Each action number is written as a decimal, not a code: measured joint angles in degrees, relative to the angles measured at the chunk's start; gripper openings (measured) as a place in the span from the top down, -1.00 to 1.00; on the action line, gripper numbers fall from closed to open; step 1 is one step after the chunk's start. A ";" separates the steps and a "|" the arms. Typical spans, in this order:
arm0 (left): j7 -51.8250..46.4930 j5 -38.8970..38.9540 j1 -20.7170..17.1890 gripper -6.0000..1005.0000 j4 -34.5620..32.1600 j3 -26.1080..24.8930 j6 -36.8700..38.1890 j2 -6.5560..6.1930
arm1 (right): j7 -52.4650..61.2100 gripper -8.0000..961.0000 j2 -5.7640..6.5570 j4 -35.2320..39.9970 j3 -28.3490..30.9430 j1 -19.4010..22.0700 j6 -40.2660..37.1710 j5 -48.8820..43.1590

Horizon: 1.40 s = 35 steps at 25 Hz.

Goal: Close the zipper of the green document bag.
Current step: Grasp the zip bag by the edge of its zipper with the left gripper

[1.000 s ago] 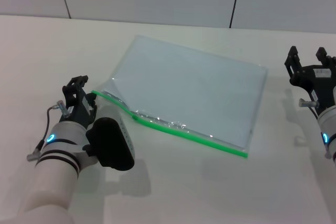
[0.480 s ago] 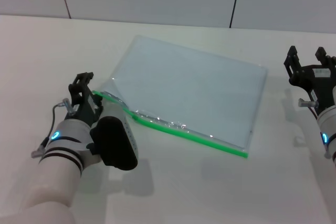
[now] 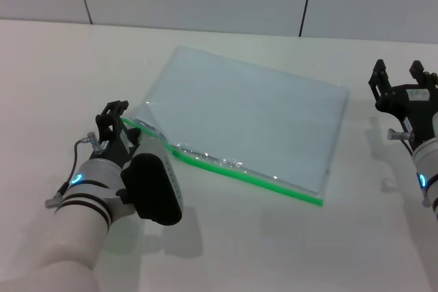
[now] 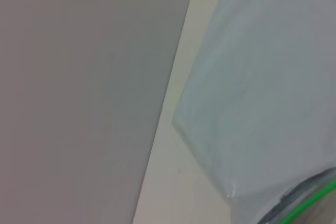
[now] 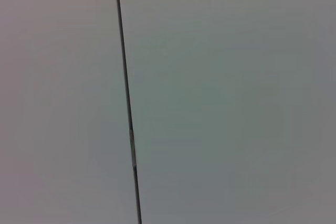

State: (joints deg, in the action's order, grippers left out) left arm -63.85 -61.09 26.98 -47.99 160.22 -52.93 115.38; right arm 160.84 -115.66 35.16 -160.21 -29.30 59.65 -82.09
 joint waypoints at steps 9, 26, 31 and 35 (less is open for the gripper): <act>0.88 -0.65 0.40 -0.19 -0.07 0.39 -0.94 0.01 | 0.00 -0.33 0.00 0.02 -0.18 0.10 0.03 0.00; 2.04 -0.63 1.49 -0.18 0.12 0.71 1.43 -0.24 | -0.02 -0.33 0.00 0.25 -0.27 -0.08 0.03 -0.04; 2.47 -0.65 2.06 -0.18 0.56 0.71 1.63 0.01 | -0.05 -0.33 0.00 0.26 -0.28 -0.11 0.03 -0.07; 2.49 -0.77 2.40 -0.18 0.56 0.67 1.66 0.08 | -0.24 -0.33 -0.02 0.29 -0.33 -0.13 0.06 -0.08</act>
State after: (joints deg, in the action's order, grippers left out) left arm -61.36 -61.86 29.38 -47.43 160.89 -51.26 115.45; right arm 160.59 -115.68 35.44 -160.55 -29.43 59.71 -82.18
